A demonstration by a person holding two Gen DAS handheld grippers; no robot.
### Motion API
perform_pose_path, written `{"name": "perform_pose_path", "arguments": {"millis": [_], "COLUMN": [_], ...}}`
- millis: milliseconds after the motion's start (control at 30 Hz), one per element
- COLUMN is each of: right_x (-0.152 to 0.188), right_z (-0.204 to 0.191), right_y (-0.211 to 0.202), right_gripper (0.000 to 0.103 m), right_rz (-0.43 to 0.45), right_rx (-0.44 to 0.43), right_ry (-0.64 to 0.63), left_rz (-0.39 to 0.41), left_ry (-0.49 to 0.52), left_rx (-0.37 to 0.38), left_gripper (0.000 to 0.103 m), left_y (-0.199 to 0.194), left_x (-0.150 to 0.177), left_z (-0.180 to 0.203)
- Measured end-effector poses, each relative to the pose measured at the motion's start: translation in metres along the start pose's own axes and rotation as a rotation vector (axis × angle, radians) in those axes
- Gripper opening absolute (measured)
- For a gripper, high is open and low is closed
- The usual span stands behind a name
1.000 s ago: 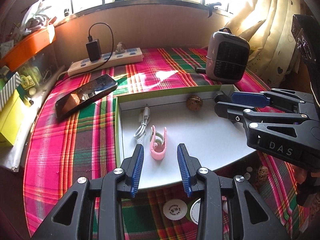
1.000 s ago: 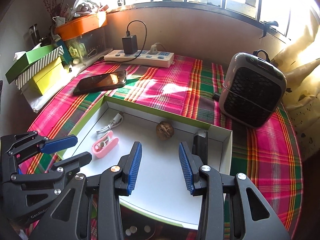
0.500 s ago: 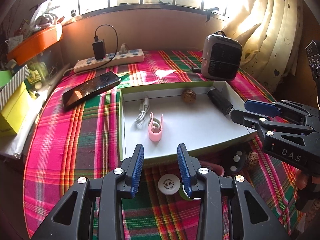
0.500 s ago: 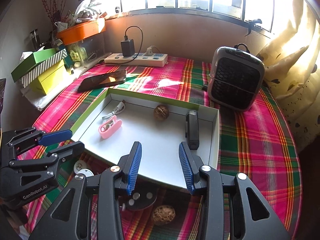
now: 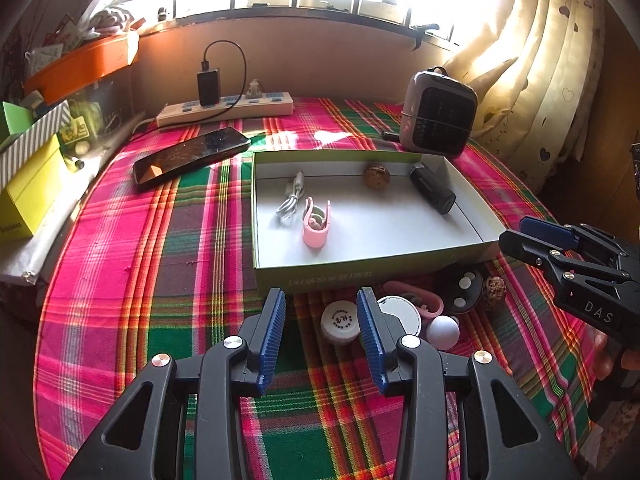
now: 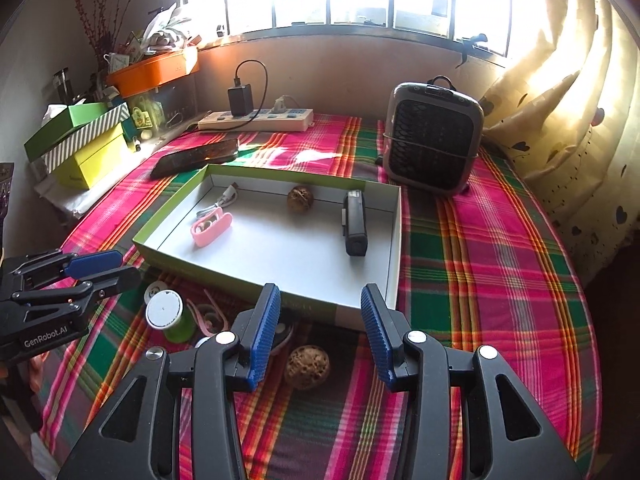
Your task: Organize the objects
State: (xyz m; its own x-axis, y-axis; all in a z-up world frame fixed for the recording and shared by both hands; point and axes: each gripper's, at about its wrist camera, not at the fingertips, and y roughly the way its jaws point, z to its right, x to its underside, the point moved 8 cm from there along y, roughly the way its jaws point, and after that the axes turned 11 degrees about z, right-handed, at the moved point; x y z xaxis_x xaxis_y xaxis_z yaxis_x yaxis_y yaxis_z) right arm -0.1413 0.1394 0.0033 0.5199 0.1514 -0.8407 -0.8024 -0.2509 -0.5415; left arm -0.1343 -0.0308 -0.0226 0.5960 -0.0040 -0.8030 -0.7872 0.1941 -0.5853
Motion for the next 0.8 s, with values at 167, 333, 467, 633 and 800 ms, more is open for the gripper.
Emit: {"name": "perform_pose_path", "arguments": {"millis": [167,333,467,633,800], "right_x": [0.012,0.022,0.028,0.036,0.041], "right_z": [0.001,0.003,0.004,0.004,-0.001], "right_y": [-0.005,-0.005,-0.006,-0.004,0.001], "right_gripper": [0.044,0.044,0.044,0.045,0.045], "right_rz": [-0.003,-0.015,-0.023,-0.039,-0.059], "right_rx": [0.018,0.012,0.004,-0.003,-0.015], "right_ry": [-0.013,0.006,0.023,0.034,0.023], "left_rz": [-0.006,-0.024,-0.040,-0.058,-0.073], "left_ry": [-0.024,-0.027,-0.023,-0.017,-0.018], "left_rx": [0.010,0.022,0.027,0.036,0.050], "left_gripper": [0.036,0.037,0.038,0.039,0.039], "left_y": [0.000,0.003,0.006,0.011,0.016], "left_x": [0.007,0.015,0.020,0.024,0.026], "left_z": [-0.004,-0.003,-0.002,0.000,0.002]}}
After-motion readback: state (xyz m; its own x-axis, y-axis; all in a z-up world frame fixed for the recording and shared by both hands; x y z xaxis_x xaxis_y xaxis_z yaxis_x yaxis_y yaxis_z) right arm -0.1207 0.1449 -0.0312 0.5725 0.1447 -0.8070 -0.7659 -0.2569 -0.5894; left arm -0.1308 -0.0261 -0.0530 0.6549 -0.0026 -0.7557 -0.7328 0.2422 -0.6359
